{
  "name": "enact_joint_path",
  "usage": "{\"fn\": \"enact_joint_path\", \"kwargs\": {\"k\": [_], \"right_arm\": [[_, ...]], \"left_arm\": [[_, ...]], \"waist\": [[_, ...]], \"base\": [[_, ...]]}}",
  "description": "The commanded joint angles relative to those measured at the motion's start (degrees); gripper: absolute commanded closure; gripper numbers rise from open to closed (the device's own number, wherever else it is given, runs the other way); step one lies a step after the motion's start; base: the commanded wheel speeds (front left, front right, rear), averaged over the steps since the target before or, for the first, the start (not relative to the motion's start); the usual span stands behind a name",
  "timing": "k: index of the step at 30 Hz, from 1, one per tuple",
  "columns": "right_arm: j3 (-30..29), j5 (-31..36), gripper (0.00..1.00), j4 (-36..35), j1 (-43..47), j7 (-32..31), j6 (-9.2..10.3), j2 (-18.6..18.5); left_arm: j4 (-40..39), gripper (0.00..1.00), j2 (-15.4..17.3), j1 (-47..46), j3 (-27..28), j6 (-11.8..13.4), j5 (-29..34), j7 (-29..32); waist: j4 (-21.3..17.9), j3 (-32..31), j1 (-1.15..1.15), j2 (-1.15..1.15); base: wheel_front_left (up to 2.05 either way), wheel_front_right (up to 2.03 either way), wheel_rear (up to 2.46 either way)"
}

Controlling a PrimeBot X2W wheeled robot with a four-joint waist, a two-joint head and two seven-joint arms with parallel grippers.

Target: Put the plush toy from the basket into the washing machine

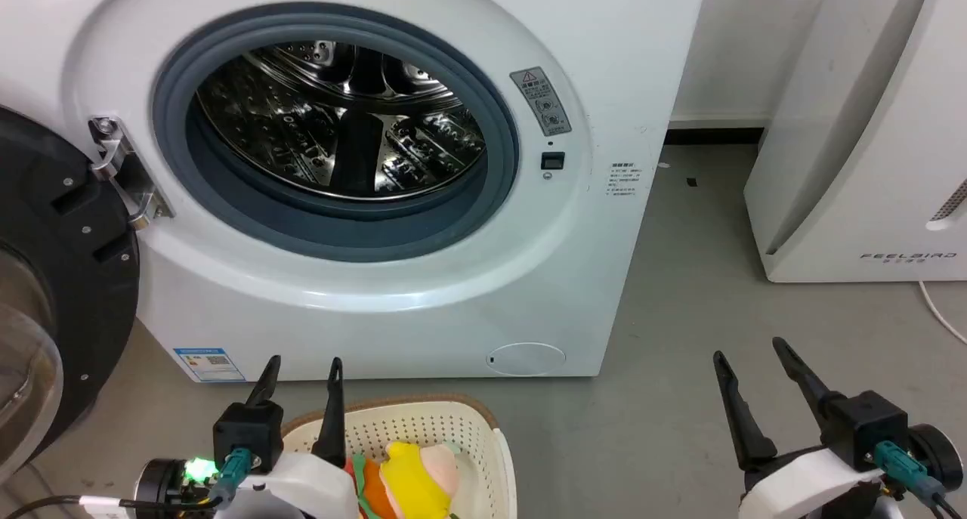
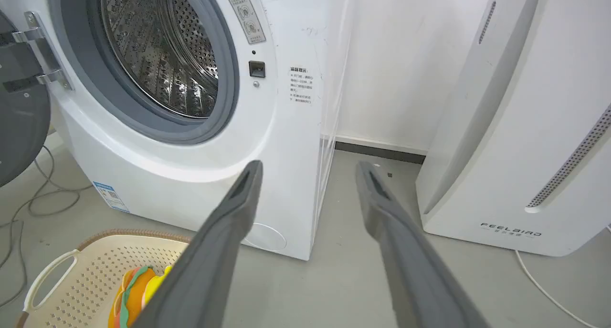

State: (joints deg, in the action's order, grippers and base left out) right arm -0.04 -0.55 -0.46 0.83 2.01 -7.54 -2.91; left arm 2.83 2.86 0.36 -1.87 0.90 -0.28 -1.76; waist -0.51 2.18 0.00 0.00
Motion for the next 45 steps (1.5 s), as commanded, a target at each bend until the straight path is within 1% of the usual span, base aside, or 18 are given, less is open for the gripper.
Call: {"fn": "enact_joint_path", "kwargs": {"k": [1, 17, 27, 35, 45], "right_arm": [[-0.14, 0.09, 0.0, -0.28, -0.29, 0.48, 0.01, 0.0], [-0.06, 0.85, 0.0, -2.19, -1.58, 2.39, 0.02, 0.01], [0.04, 0.84, 0.0, -3.57, -2.49, 3.58, 0.02, 0.01], [0.17, 0.7, 0.0, -4.26, -3.22, 4.53, 0.02, 0.01], [1.1, 1.04, 0.0, -4.97, -4.01, 5.61, 0.03, 0.0]], "left_arm": [[0.49, 0.0, 0.01, -1.12, -0.37, 0.33, -0.52, -0.67], [5.92, 0.0, 0.47, -5.35, -2.41, 0.06, -0.65, -2.58], [13.29, 0.0, 0.82, -9.94, -3.8, -1.04, -1.28, -3.78], [21.29, 0.0, 1.55, -14.58, -5.55, -2.71, -1.58, -4.54], [30.76, 0.0, 2.36, -19.96, -7.38, -3.67, -2.03, -4.26]], "waist": [[-0.09, 0.31, 0.0, 0.0], [-1.17, 5.23, 0.0, 0.0], [-1.94, 9.0, 0.0, 0.0], [-2.86, 12.43, 0.0, 0.0], [-3.8, 16.25, 0.0, 0.0]], "base": [[0.0, 0.0, 0.0], [0.0, 0.0, 0.0], [0.0, 0.0, 0.0], [0.0, 0.0, 0.0], [0.0, 0.0, 0.0]]}}
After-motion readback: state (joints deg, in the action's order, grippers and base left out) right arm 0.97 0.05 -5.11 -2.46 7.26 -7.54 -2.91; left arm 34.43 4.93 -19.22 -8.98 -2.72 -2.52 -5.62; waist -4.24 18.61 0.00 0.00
